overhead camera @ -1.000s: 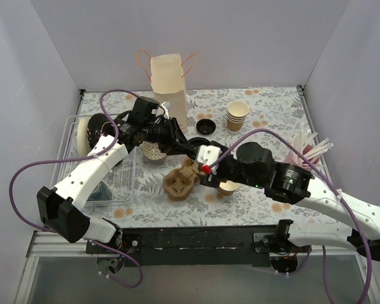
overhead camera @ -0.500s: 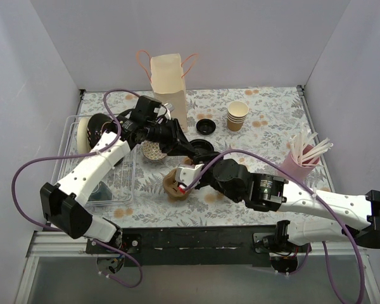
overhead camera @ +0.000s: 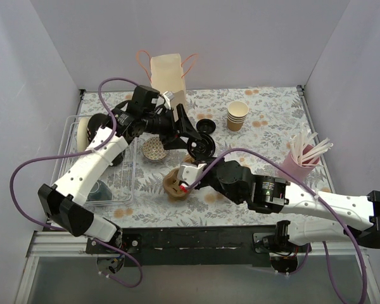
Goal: Pack the takeout coffee
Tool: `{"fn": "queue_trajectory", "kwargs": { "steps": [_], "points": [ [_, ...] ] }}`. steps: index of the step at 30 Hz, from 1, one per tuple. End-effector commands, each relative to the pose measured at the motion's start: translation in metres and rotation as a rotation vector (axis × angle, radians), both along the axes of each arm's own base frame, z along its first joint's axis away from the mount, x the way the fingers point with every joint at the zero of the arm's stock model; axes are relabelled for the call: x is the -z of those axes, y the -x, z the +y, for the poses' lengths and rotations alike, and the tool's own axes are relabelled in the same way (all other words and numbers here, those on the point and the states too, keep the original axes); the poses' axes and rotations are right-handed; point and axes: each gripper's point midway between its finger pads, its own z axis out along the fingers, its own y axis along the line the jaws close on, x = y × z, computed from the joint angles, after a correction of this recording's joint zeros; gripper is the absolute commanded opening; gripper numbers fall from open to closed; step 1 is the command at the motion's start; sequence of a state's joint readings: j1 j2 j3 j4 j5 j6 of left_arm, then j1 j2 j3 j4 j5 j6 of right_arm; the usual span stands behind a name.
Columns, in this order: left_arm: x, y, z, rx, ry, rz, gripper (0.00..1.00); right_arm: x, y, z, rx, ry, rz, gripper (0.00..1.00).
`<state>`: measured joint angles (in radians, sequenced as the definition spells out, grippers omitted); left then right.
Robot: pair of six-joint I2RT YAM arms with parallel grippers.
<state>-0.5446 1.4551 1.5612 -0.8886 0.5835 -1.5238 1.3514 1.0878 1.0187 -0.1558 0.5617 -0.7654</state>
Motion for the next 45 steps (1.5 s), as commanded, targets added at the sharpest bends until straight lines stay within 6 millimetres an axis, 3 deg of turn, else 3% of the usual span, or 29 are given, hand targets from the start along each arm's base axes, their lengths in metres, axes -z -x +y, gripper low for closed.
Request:
{"fn": "queue_trajectory", "kwargs": {
  "steps": [1, 5, 9, 10, 11, 15, 16, 17, 19, 20, 21, 29, 35, 38, 45],
  "points": [
    [-0.053, -0.030, 0.003, -0.083, 0.058, -0.180, 0.73, -0.046, 0.015, 0.002, 0.014, -0.316, 0.177, 0.21],
    [-0.072, -0.057, 0.023, -0.204, 0.011, -0.334, 0.84, -0.050, 0.031, 0.001, 0.053, -0.518, 0.438, 0.21],
    [-0.063, -0.076, 0.056, -0.350, -0.093, -0.458, 0.86, -0.045, 0.037, -0.008, 0.081, -0.617, 0.615, 0.20],
    [-0.048, -0.079, 0.058, -0.348, -0.106, -0.486, 0.86, -0.041, 0.037, -0.013, 0.089, -0.627, 0.652, 0.20],
    [-0.062, -0.069, 0.065, -0.354, -0.081, -0.551, 0.86, -0.039, 0.029, -0.018, 0.100, -0.642, 0.692, 0.20],
    [-0.062, -0.049, 0.075, -0.330, -0.037, -0.692, 0.87, -0.036, 0.010, -0.037, 0.120, -0.777, 0.877, 0.20],
    [-0.067, -0.047, 0.074, -0.298, -0.025, -0.764, 0.87, -0.037, 0.017, -0.036, 0.063, -0.772, 0.935, 0.20],
    [-0.049, -0.043, 0.071, -0.256, -0.036, -0.768, 0.87, -0.033, 0.003, -0.046, 0.101, -0.800, 0.952, 0.20],
    [-0.054, -0.025, 0.064, -0.124, 0.002, -0.895, 0.86, -0.027, 0.002, -0.046, 0.079, -0.805, 1.045, 0.20],
    [-0.034, -0.016, 0.060, -0.053, 0.002, -0.910, 0.86, -0.029, 0.006, -0.046, 0.012, -0.796, 1.105, 0.20],
    [-0.039, 0.000, 0.056, 0.030, 0.041, -0.975, 0.86, -0.026, 0.009, -0.045, -0.017, -0.782, 1.149, 0.20],
    [-0.042, 0.040, 0.046, 0.430, 0.059, -1.380, 0.89, -0.024, 0.042, -0.038, -0.298, -0.608, 1.412, 0.20],
    [-0.040, 0.082, 0.027, 0.737, 0.281, -1.368, 0.85, -0.029, 0.049, -0.033, -0.380, -0.554, 1.508, 0.20],
    [-0.046, 0.094, 0.022, 0.795, 0.341, -1.374, 0.84, -0.032, 0.049, -0.030, -0.405, -0.542, 1.534, 0.20],
    [-0.036, 0.099, 0.000, 0.852, 0.372, -1.355, 0.80, -0.032, 0.042, -0.025, -0.420, -0.529, 1.574, 0.19]
  ]
}}
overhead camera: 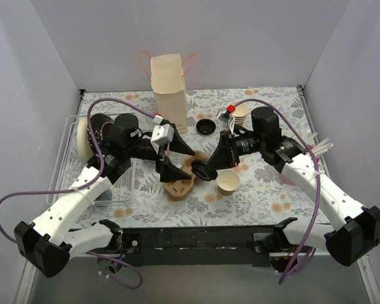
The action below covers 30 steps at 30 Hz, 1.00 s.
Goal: Pack the takeout coffee
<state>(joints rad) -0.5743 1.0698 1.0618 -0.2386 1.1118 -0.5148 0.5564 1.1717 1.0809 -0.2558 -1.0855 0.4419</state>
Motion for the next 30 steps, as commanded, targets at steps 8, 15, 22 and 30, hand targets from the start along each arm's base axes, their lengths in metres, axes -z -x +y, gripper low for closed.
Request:
{"fn": "queue_trajectory", "kwargs": {
  "steps": [8, 15, 22, 30],
  "points": [
    [0.004, -0.002, -0.022, 0.045, -0.007, -0.077, 0.78, -0.023, 0.005, 0.002, -0.091, -0.064, -0.003, 0.18],
    [0.009, -0.007, -0.028, 0.028, -0.013, -0.075, 0.68, -0.021, 0.009, 0.001, -0.095, -0.062, 0.013, 0.18],
    [0.006, -0.007, -0.029, 0.006, -0.001, -0.025, 0.49, -0.024, 0.009, 0.000, -0.072, -0.062, 0.020, 0.18],
    [0.009, 0.004, -0.027, 0.049, 0.002, 0.026, 0.43, -0.030, 0.013, -0.002, -0.052, -0.090, 0.016, 0.21]
  ]
}}
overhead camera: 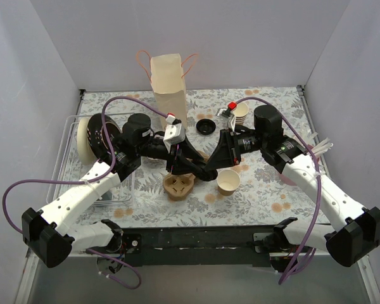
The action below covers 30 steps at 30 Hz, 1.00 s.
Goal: Pack the takeout coffee
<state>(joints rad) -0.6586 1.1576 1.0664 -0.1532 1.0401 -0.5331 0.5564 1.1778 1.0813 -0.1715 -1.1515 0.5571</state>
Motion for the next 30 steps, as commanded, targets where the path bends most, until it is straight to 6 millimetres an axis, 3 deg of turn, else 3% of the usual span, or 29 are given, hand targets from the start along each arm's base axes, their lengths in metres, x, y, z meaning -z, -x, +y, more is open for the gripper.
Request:
{"fn": "queue_trajectory", "kwargs": {
  "steps": [1, 3, 7, 18, 22, 26, 30],
  "points": [
    [-0.004, 0.018, 0.002, 0.079, 0.020, 0.024, 0.51, -0.015, 0.007, -0.003, -0.015, -0.059, -0.045, 0.20],
    [-0.003, 0.024, 0.004, 0.110, 0.023, 0.021, 0.64, -0.016, 0.009, -0.004, -0.025, -0.064, -0.047, 0.19],
    [0.001, 0.024, 0.004, 0.119, 0.021, 0.002, 0.66, -0.013, 0.016, -0.007, -0.072, -0.058, -0.014, 0.17],
    [0.001, 0.015, -0.005, 0.113, 0.015, 0.032, 0.45, -0.012, 0.014, -0.006, -0.077, -0.044, -0.006, 0.17],
    [0.002, 0.014, -0.005, 0.096, 0.008, 0.064, 0.32, -0.011, 0.012, -0.005, -0.078, -0.036, -0.008, 0.27],
    [0.001, 0.007, -0.008, 0.046, 0.000, 0.117, 0.31, -0.016, 0.006, -0.005, -0.031, -0.015, -0.024, 0.41],
    [0.004, -0.003, -0.009, -0.050, -0.019, 0.220, 0.30, -0.027, -0.019, -0.010, 0.126, 0.010, -0.061, 0.55]
  ]
}}
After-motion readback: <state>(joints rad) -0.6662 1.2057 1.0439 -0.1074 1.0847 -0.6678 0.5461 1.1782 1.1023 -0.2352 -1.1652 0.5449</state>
